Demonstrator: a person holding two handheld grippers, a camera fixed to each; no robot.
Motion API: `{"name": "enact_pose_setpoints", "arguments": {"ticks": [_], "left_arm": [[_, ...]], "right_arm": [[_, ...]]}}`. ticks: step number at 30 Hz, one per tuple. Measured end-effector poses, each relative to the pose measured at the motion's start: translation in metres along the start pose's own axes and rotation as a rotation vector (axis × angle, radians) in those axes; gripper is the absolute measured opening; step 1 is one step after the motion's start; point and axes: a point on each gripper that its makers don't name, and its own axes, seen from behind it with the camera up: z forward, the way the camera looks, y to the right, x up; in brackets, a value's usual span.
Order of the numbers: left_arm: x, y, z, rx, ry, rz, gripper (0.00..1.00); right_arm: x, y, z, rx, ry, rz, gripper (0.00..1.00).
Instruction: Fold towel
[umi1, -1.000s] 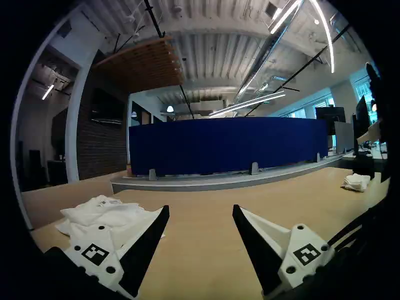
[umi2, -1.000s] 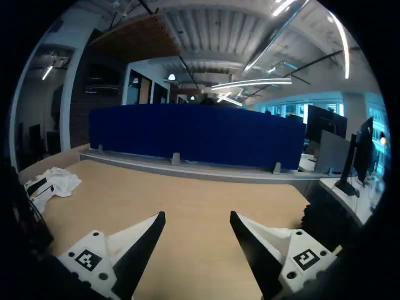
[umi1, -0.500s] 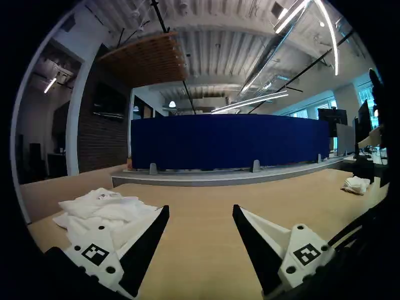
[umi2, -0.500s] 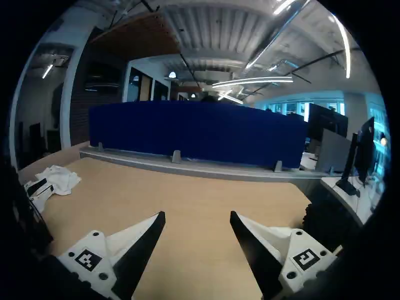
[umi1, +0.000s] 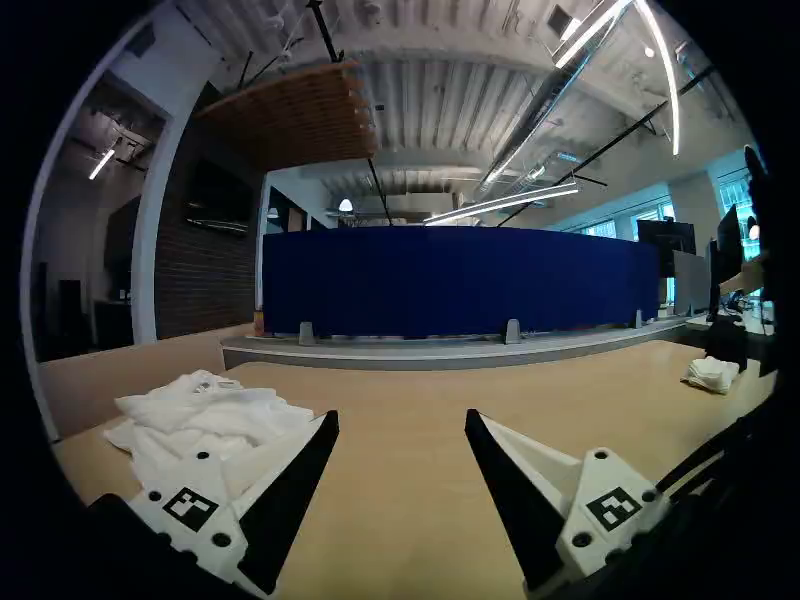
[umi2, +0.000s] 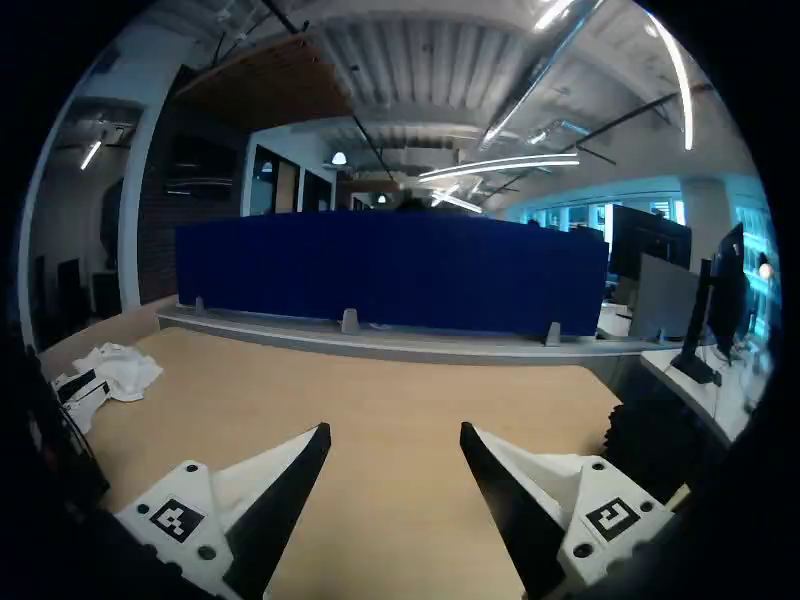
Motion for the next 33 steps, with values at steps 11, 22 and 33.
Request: {"name": "enact_pose_setpoints", "arguments": {"ticks": [11,22,33], "left_arm": [[0.001,0.0,-0.001,0.0,0.0,0.0,0.94],[0.001,0.001,0.0,0.0,0.0,0.0,0.94],[0.001,0.001,0.001,0.0,0.0,0.0,0.94]], "right_arm": [[0.028,0.026,-0.022,-0.026,0.097,0.023,1.0],[0.029,0.046,-0.03,-0.049,0.157,0.035,1.0],[-0.025,0.067,-0.018,-0.079,0.159,0.087,1.0]]}}
